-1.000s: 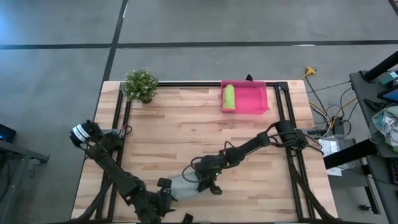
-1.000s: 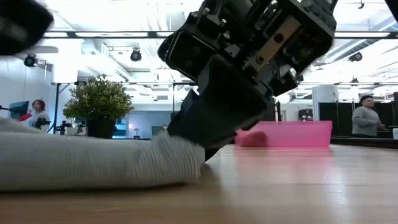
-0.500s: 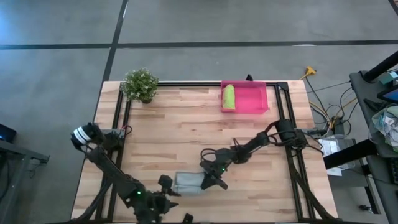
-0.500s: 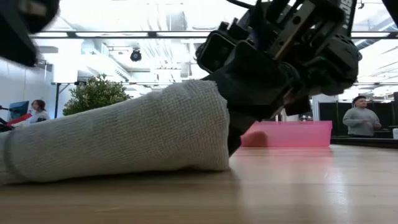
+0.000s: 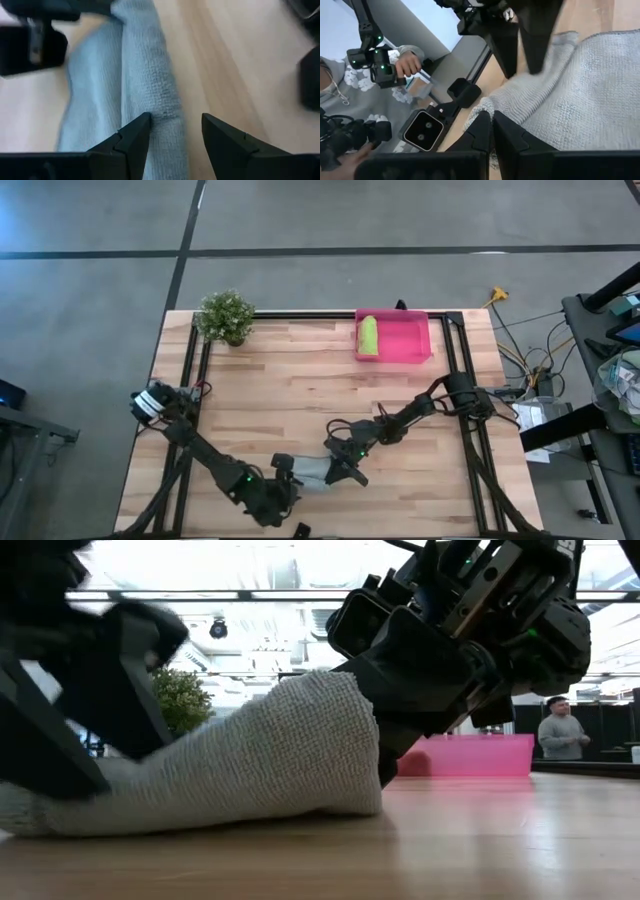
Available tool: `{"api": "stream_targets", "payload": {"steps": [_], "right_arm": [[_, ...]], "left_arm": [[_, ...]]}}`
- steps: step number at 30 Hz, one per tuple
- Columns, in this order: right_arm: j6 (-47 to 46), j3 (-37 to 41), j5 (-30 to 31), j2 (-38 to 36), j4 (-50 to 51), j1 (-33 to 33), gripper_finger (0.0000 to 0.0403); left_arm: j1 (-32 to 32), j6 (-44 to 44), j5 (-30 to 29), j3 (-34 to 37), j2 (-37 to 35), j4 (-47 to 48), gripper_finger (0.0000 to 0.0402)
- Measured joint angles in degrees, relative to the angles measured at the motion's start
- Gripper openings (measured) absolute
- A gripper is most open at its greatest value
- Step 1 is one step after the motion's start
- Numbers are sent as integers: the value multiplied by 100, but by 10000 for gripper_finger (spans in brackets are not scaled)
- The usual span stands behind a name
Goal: Roll microfiber towels into tight, uniform cylinder then place into a basket
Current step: Roll the gray microfiber cloth
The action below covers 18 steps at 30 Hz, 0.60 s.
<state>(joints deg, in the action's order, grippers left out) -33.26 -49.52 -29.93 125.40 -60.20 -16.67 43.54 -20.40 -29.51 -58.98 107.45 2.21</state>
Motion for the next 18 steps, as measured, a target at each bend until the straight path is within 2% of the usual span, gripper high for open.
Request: {"api": "stream_targets", "payload": {"steps": [3, 9, 12, 18], "right_arm": [[31, 0, 4, 0, 0, 2, 9], [70, 7, 13, 0, -2, 2, 9], [72, 9, 13, 0, -4, 1, 9], [204, 11, 9, 0, 4, 0, 9]], "left_arm": [[-115, -75, 217, 7, 86, 81, 164], [-183, -180, 244, 4, 101, 147, 155], [-215, -188, 227, -4, 95, 227, 128], [-313, -624, 304, 13, 174, 320, 43]]}}
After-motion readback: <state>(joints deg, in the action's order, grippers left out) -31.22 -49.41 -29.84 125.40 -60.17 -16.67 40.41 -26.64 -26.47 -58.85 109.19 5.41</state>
